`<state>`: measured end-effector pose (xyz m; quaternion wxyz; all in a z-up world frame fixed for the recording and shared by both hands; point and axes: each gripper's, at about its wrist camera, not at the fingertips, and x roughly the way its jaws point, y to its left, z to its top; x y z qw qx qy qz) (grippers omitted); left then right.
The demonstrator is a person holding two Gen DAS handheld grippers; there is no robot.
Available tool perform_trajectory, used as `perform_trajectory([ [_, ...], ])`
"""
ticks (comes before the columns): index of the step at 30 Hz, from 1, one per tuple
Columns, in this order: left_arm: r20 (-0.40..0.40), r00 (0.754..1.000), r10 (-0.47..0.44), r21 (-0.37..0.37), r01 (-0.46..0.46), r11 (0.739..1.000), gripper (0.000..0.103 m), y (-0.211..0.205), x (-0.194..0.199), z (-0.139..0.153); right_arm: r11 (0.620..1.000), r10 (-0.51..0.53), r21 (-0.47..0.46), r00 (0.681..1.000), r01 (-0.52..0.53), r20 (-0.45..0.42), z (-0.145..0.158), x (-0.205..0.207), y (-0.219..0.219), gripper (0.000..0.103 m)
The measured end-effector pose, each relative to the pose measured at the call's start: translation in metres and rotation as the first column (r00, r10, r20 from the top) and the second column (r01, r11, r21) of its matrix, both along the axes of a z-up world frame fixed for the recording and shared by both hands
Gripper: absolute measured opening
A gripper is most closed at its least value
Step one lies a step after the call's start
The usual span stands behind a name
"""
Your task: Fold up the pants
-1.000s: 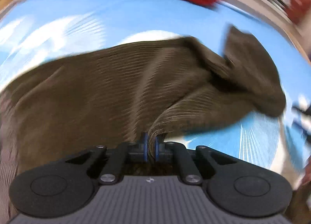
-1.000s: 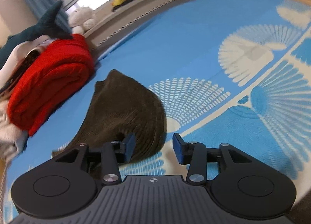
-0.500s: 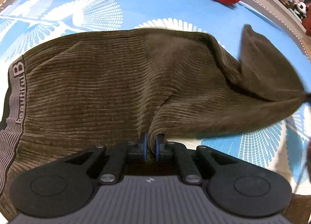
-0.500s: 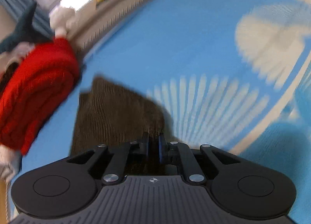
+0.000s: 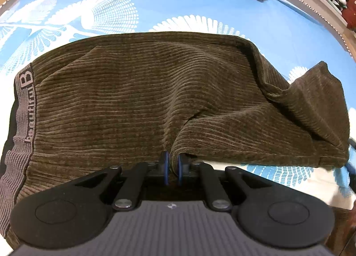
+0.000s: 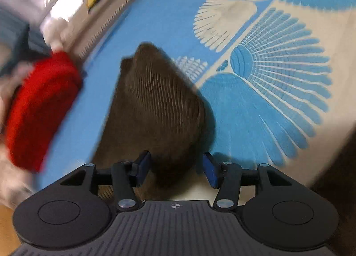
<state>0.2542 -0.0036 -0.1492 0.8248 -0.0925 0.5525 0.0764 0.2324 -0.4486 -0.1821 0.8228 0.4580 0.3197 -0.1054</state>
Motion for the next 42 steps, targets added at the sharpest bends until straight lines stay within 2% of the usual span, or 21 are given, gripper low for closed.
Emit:
perform_trajectory([
  [5,-0.01,1.0,0.011,0.02,-0.011,1.0,0.01,-0.005,0.0,-0.001,0.986,-0.023,0.166,0.997,0.012,0.069,-0.032,0.026,-0.03,0.057],
  [11,-0.02,1.0,0.007,0.026,-0.006,1.0,0.011,-0.003,0.0,-0.005,0.959,-0.064,0.282,0.988,0.022,0.14,-0.042,0.069,-0.037,0.058],
  [16,-0.019,1.0,-0.004,0.035,0.004,0.999,0.013,-0.002,-0.001,-0.007,0.945,-0.101,0.325,0.979,0.039,0.177,-0.044,0.102,-0.05,0.058],
  [21,-0.023,1.0,-0.01,0.043,0.011,0.999,0.013,-0.004,0.001,-0.009,0.946,-0.114,0.322,0.964,0.032,0.239,-0.014,0.124,-0.07,0.058],
  [23,-0.024,1.0,-0.011,0.044,0.012,0.999,0.013,-0.005,0.001,-0.009,0.962,-0.071,0.274,0.955,-0.011,0.288,0.007,0.128,-0.075,0.043],
  [24,-0.024,1.0,-0.011,0.044,0.012,0.999,0.013,-0.005,0.001,-0.009,0.97,-0.034,0.24,0.945,-0.047,0.325,0.02,0.128,-0.076,0.015],
  [25,-0.025,1.0,-0.01,0.043,0.012,0.999,0.013,-0.005,0.001,-0.008,0.974,-0.014,0.219,0.939,-0.066,0.344,0.03,0.129,-0.077,0.001],
  [27,-0.024,1.0,-0.013,0.04,0.014,0.999,0.013,-0.004,0.001,-0.008,0.984,0.013,0.159,0.924,-0.08,0.382,0.052,0.122,-0.078,0.0],
  [28,-0.022,1.0,-0.014,0.038,0.015,0.999,0.013,-0.003,0.001,-0.009,0.989,0.043,0.113,0.913,-0.096,0.405,0.061,0.116,-0.078,0.0],
  [29,-0.021,1.0,-0.016,0.036,0.017,0.999,0.013,-0.003,0.0,-0.008,0.994,0.07,0.055,0.924,-0.097,0.375,0.066,0.113,-0.078,0.0],
  [30,-0.02,1.0,-0.018,0.034,0.018,0.999,0.013,-0.003,0.0,-0.008,0.997,0.08,-0.024,0.953,-0.076,0.291,0.068,0.109,-0.078,0.002],
  [32,-0.019,1.0,-0.017,0.027,0.018,0.999,0.013,-0.002,-0.001,-0.008,0.991,0.042,-0.133,0.982,-0.017,0.186,0.062,0.097,-0.08,0.007],
  [33,-0.018,1.0,-0.016,0.024,0.017,1.0,0.013,-0.002,-0.002,-0.008,0.985,0.025,-0.172,0.992,-0.004,0.121,0.052,0.093,-0.082,0.025],
  [34,-0.019,1.0,-0.016,0.023,0.017,1.0,0.013,-0.002,-0.001,-0.008,0.984,0.005,-0.18,0.998,0.006,0.058,0.04,0.089,-0.085,0.045],
  [37,-0.021,1.0,-0.012,0.017,0.012,1.0,0.013,-0.001,-0.002,-0.006,0.986,-0.042,-0.162,0.999,0.038,-0.019,0.006,0.084,-0.092,0.047],
  [40,-0.023,1.0,-0.016,0.019,0.017,1.0,0.013,-0.001,-0.001,-0.006,0.994,-0.02,-0.106,1.0,0.019,-0.012,-0.014,0.096,-0.085,0.046],
  [42,-0.024,0.999,-0.021,0.021,0.022,1.0,0.013,-0.001,-0.001,-0.007,0.991,-0.004,-0.134,1.0,0.005,0.009,-0.014,0.109,-0.071,0.046],
])
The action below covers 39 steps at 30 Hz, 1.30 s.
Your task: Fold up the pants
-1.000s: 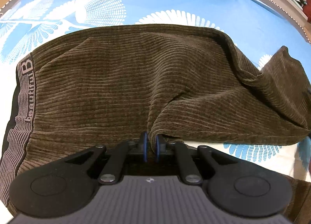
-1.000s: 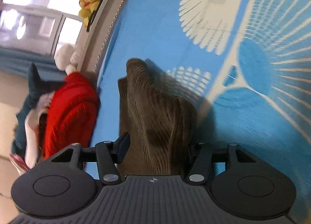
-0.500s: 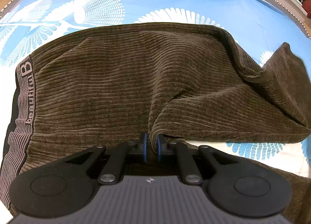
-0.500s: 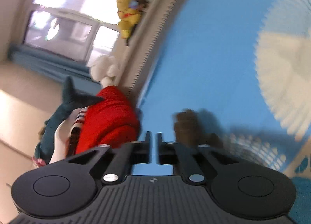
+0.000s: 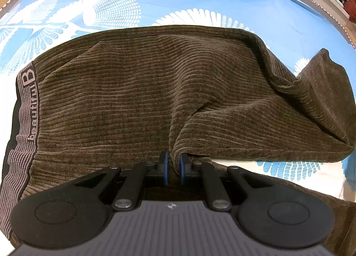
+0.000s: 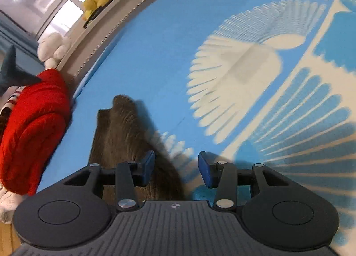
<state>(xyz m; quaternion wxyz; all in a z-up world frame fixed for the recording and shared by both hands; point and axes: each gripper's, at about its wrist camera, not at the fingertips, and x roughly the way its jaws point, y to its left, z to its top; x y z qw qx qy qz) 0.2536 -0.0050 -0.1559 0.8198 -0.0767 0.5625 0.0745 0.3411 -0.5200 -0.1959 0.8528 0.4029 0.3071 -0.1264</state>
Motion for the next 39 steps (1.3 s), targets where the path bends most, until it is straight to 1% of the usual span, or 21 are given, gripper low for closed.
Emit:
perform_trajectory([
  [3,-0.006,1.0,0.0,-0.006,0.0,1.0,0.013,0.001,0.001,-0.002,0.991,0.125,0.042,0.992,-0.127,0.027,-0.001,0.021,0.024,0.046],
  [5,-0.008,1.0,-0.001,-0.006,0.001,1.0,0.013,0.0,0.001,-0.003,0.978,0.21,0.001,0.978,-0.21,0.007,0.0,0.035,0.039,0.046],
  [7,-0.01,1.0,-0.003,-0.003,0.003,1.0,0.013,0.0,0.002,-0.003,0.972,0.233,-0.038,0.973,-0.233,-0.011,0.002,0.044,0.049,0.044],
  [9,-0.007,1.0,-0.005,0.001,0.005,1.0,0.013,-0.002,0.002,-0.003,0.974,0.225,0.008,0.974,-0.225,-0.011,0.001,0.05,0.048,0.03],
  [12,-0.008,1.0,-0.006,-0.001,0.006,1.0,0.012,-0.001,0.003,-0.003,0.98,0.198,-0.018,0.98,-0.198,-0.012,0.013,0.053,0.048,0.011],
  [15,-0.006,1.0,-0.012,-0.006,0.012,1.0,0.012,0.0,0.002,-0.003,0.999,0.033,-0.006,0.991,-0.032,0.128,0.047,0.024,0.035,0.007],
  [17,-0.006,1.0,-0.018,-0.012,0.018,1.0,0.013,0.001,0.002,-0.003,0.993,-0.095,-0.045,0.966,0.109,0.242,0.075,-0.011,0.028,0.007],
  [20,-0.003,1.0,-0.031,-0.021,0.031,0.999,0.012,0.001,0.003,-0.003,0.919,-0.298,-0.173,0.913,0.353,0.279,0.091,-0.07,0.028,0.007],
  [22,-0.009,0.999,-0.034,-0.017,0.034,0.999,0.012,0.001,0.002,-0.003,0.864,-0.4,-0.25,0.897,0.438,0.189,0.078,-0.097,0.029,0.007],
  [23,-0.01,0.999,-0.037,-0.017,0.037,0.999,0.012,0.001,0.002,-0.004,0.866,-0.409,-0.253,0.903,0.43,0.134,0.065,-0.101,0.026,0.008],
  [24,-0.009,0.999,-0.043,-0.015,0.043,0.999,0.012,0.001,0.003,-0.004,0.89,-0.4,-0.218,0.915,0.401,0.05,0.048,-0.103,0.018,0.011],
  [25,-0.009,0.999,-0.045,-0.015,0.045,0.999,0.012,0.001,0.004,-0.004,0.902,-0.41,-0.16,0.912,0.401,-0.027,0.031,-0.105,0.008,0.013],
  [26,-0.012,0.999,-0.043,-0.022,0.043,0.999,0.013,0.003,0.004,-0.004,0.898,-0.433,-0.11,0.9,0.425,-0.057,0.02,-0.111,-0.002,0.014],
  [27,-0.013,0.999,-0.043,-0.026,0.042,0.999,0.013,0.004,0.005,-0.004,0.894,-0.447,-0.072,0.893,0.442,-0.063,0.013,-0.115,-0.009,0.019],
  [28,-0.012,0.999,-0.042,-0.029,0.041,0.999,0.013,0.005,0.005,-0.004,0.893,-0.45,-0.051,0.89,0.447,-0.079,0.008,-0.113,-0.016,0.029],
  [30,-0.016,0.999,-0.042,-0.037,0.041,0.998,0.015,0.008,0.006,-0.004,0.882,-0.471,-0.03,0.879,0.47,-0.082,0.002,-0.113,-0.031,0.037],
  [32,-0.017,0.999,-0.044,-0.04,0.043,0.998,0.016,0.011,0.007,-0.004,0.871,-0.49,0.004,0.868,0.491,-0.079,-0.002,-0.109,-0.041,0.038],
  [34,-0.017,0.999,-0.052,-0.039,0.051,0.998,0.016,0.009,0.007,-0.004,0.873,-0.485,0.025,0.872,0.487,-0.063,-0.007,-0.11,-0.052,0.035],
  [35,-0.018,0.998,-0.054,-0.039,0.054,0.998,0.016,0.009,0.007,-0.003,0.875,-0.481,0.016,0.874,0.483,-0.062,-0.007,-0.109,-0.054,0.026],
  [36,-0.02,0.998,-0.061,-0.04,0.06,0.997,0.016,0.009,0.007,-0.003,0.881,-0.472,0.002,0.88,0.473,-0.061,-0.004,-0.107,-0.057,0.008],
  [39,-0.025,0.989,-0.147,-0.057,0.145,0.988,0.016,0.002,0.008,0.001,0.87,-0.484,-0.081,0.874,0.486,0.037,0.027,-0.118,-0.052,0.007],
])
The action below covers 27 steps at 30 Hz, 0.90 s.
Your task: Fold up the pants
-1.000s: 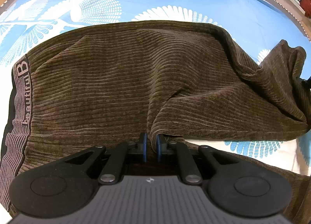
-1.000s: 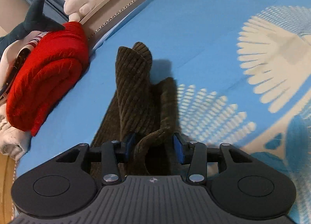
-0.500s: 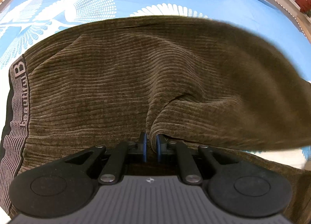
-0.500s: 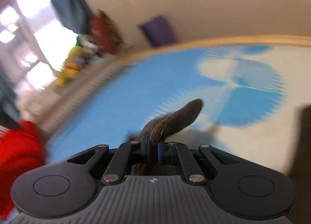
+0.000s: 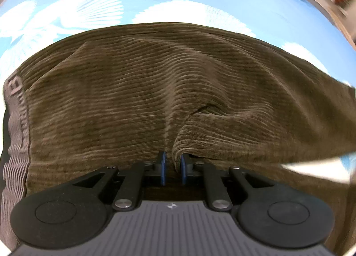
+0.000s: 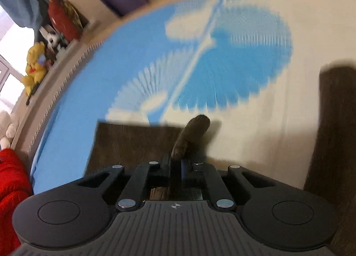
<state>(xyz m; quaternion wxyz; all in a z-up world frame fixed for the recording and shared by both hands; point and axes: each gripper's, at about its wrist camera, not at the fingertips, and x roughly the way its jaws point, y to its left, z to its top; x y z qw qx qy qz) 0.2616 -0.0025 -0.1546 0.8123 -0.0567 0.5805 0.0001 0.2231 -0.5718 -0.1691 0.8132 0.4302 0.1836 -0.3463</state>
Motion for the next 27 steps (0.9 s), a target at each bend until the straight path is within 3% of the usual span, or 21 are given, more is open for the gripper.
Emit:
perform_trajectory([
  [1,-0.008,0.998,-0.057,-0.033,0.057,0.998,0.019,-0.003,0.001,0.003,0.996,0.0,-0.084,1.0,0.001,0.007,0.013,-0.004,0.004,0.007],
  [3,-0.036,0.983,-0.183,-0.099,0.178,0.979,0.04,-0.009,0.002,0.007,0.983,-0.077,-0.167,0.997,0.072,-0.023,0.02,-0.014,0.002,0.007],
  [4,-0.038,0.967,-0.252,-0.135,0.245,0.96,0.057,-0.01,0.001,0.012,0.975,-0.153,-0.169,0.987,0.143,-0.049,0.018,-0.023,-0.003,0.007],
  [6,0.011,0.937,-0.35,-0.188,0.346,0.919,0.059,-0.007,-0.002,0.027,0.971,-0.223,-0.121,0.967,0.208,-0.121,0.006,-0.031,-0.017,0.008],
  [8,0.061,0.925,-0.376,-0.247,0.379,0.892,0.061,0.009,-0.003,0.042,0.98,-0.195,-0.057,0.963,0.188,-0.183,-0.004,-0.035,-0.027,0.01],
  [10,0.104,0.93,-0.351,-0.277,0.367,0.888,0.061,0.032,-0.001,0.052,0.973,-0.224,-0.092,0.954,0.209,-0.199,0.002,-0.043,-0.025,0.018],
  [12,0.117,0.945,-0.306,-0.251,0.326,0.911,0.055,0.061,0.003,0.051,0.971,-0.219,-0.144,0.956,0.193,-0.193,0.019,-0.048,-0.017,0.024],
  [14,0.085,0.958,-0.274,-0.234,0.286,0.929,0.027,0.083,0.009,0.034,0.97,-0.187,-0.191,0.966,0.152,-0.18,0.038,-0.051,-0.008,0.026],
  [15,0.059,0.964,-0.258,-0.214,0.264,0.94,0.023,0.092,0.011,0.022,0.969,-0.158,-0.216,0.974,0.122,-0.16,0.05,-0.053,-0.001,0.026],
  [17,-0.034,0.968,-0.249,-0.078,0.246,0.966,0.009,0.103,0.011,-0.01,0.965,-0.073,-0.258,0.991,0.041,-0.114,0.077,-0.058,0.015,0.026],
  [18,-0.071,0.964,-0.254,-0.02,0.254,0.967,0.003,0.11,0.008,-0.026,0.961,-0.02,-0.278,0.996,-0.005,-0.088,0.092,-0.061,0.025,0.026],
  [20,-0.055,0.974,-0.219,-0.108,0.213,0.971,0.003,0.132,0.007,-0.023,0.947,0.105,-0.303,0.994,-0.108,-0.025,0.122,-0.073,0.047,0.028],
  [22,0.007,0.989,-0.146,-0.139,0.145,0.98,0.007,0.159,0.008,0.001,0.913,0.238,-0.346,0.971,-0.216,0.023,0.153,-0.091,0.075,0.034],
  [24,0.059,0.994,-0.087,-0.173,0.096,0.98,0.014,0.185,0.003,0.024,0.864,0.351,-0.401,0.935,-0.305,0.044,0.177,-0.112,0.101,0.04],
  [27,0.028,0.999,-0.037,-0.222,0.042,0.974,0.02,0.216,-0.008,0.043,0.783,0.494,-0.45,0.869,-0.429,0.031,0.196,-0.143,0.136,0.046],
])
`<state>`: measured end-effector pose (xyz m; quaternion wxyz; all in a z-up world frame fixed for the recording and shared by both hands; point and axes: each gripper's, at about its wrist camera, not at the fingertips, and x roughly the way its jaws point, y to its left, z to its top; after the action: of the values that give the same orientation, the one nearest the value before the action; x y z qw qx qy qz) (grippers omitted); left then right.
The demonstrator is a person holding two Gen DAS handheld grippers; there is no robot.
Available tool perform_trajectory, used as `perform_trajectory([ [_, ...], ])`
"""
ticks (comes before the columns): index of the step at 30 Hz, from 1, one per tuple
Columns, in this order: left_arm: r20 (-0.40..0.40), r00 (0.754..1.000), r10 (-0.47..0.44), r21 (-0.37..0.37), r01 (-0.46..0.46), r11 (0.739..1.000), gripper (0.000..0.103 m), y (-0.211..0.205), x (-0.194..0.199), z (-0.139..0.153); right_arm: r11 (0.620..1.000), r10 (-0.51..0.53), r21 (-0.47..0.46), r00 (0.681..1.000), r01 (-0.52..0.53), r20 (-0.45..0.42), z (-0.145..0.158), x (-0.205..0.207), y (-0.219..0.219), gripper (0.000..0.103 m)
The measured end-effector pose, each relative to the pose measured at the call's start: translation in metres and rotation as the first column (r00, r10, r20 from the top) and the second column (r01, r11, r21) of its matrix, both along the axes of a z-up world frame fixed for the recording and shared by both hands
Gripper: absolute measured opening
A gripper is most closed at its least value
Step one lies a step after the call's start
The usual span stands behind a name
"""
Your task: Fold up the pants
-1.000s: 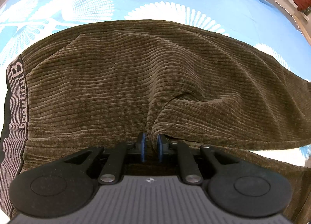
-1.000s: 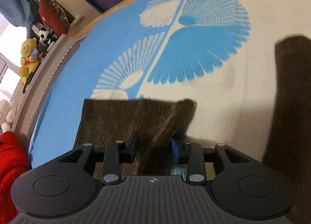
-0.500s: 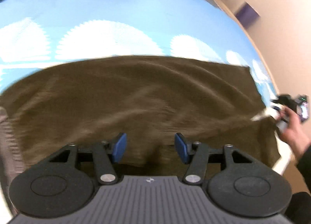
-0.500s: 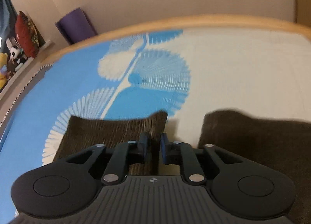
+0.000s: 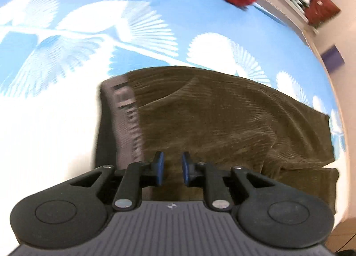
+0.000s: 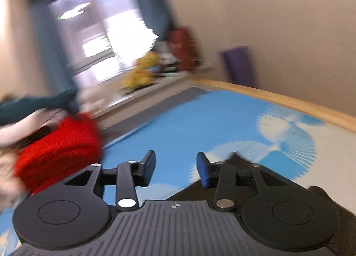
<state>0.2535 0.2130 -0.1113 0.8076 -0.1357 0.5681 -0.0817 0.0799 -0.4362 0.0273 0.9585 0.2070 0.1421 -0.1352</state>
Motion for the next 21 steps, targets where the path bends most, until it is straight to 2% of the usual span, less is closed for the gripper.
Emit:
perform_trajectory([
  [3,-0.026,0.999,0.022,0.06,-0.021,0.998,0.024,0.02,-0.029,0.014,0.992,0.124,-0.019,0.992,-0.125,-0.039,-0.003,-0.024,0.024,0.047],
  [4,-0.026,1.0,0.017,0.07,-0.015,0.997,0.034,0.024,-0.042,0.018,0.988,0.145,-0.043,0.987,-0.148,-0.065,-0.008,-0.031,0.033,0.047],
  [5,-0.022,0.999,0.026,0.067,-0.024,0.997,0.044,0.026,-0.058,0.021,0.983,0.165,-0.066,0.982,-0.171,-0.091,-0.013,-0.036,0.039,0.047],
  [8,-0.021,0.995,0.1,0.027,-0.099,0.995,0.049,0.034,-0.091,0.015,0.941,0.268,-0.147,0.938,-0.304,-0.221,-0.054,-0.049,0.066,0.047],
  [9,-0.016,0.993,0.117,0.015,-0.116,0.993,0.05,0.035,-0.103,0.006,0.909,0.326,-0.149,0.887,-0.389,-0.328,-0.072,-0.046,0.08,0.046],
  [10,0.0,0.992,0.128,0.023,-0.128,0.991,0.051,0.032,-0.116,-0.005,0.86,0.385,-0.146,0.811,-0.488,-0.442,-0.089,-0.042,0.094,0.042],
  [12,0.005,0.992,0.126,0.073,-0.126,0.989,0.053,0.028,-0.136,-0.031,0.731,0.466,-0.24,0.725,-0.638,-0.508,-0.109,-0.057,0.122,0.042],
  [13,-0.074,0.992,0.105,0.14,-0.094,0.986,0.051,0.024,-0.14,-0.047,0.662,0.495,-0.266,0.675,-0.701,-0.547,-0.117,-0.065,0.134,0.043],
  [14,-0.064,0.994,0.089,0.183,-0.076,0.98,0.054,0.02,-0.143,-0.049,0.616,0.518,-0.265,0.634,-0.742,-0.574,-0.125,-0.071,0.142,0.044],
  [15,-0.027,0.998,0.063,0.204,-0.057,0.977,0.057,0.02,-0.147,-0.046,0.583,0.53,-0.257,0.6,-0.771,-0.599,-0.133,-0.076,0.149,0.044],
  [17,-0.009,0.999,0.036,0.221,-0.033,0.975,0.066,0.018,-0.146,-0.044,0.526,0.534,-0.255,0.549,-0.811,-0.643,-0.148,-0.083,0.161,0.045],
  [19,-0.007,0.998,0.061,0.181,-0.059,0.982,0.067,0.024,-0.142,-0.047,0.451,0.54,-0.264,0.496,-0.853,-0.68,-0.162,-0.09,0.174,0.047],
  [21,-0.036,0.995,0.088,0.138,-0.082,0.987,0.067,0.026,-0.14,-0.056,0.399,0.544,-0.251,0.448,-0.882,-0.71,-0.167,-0.098,0.188,0.05],
])
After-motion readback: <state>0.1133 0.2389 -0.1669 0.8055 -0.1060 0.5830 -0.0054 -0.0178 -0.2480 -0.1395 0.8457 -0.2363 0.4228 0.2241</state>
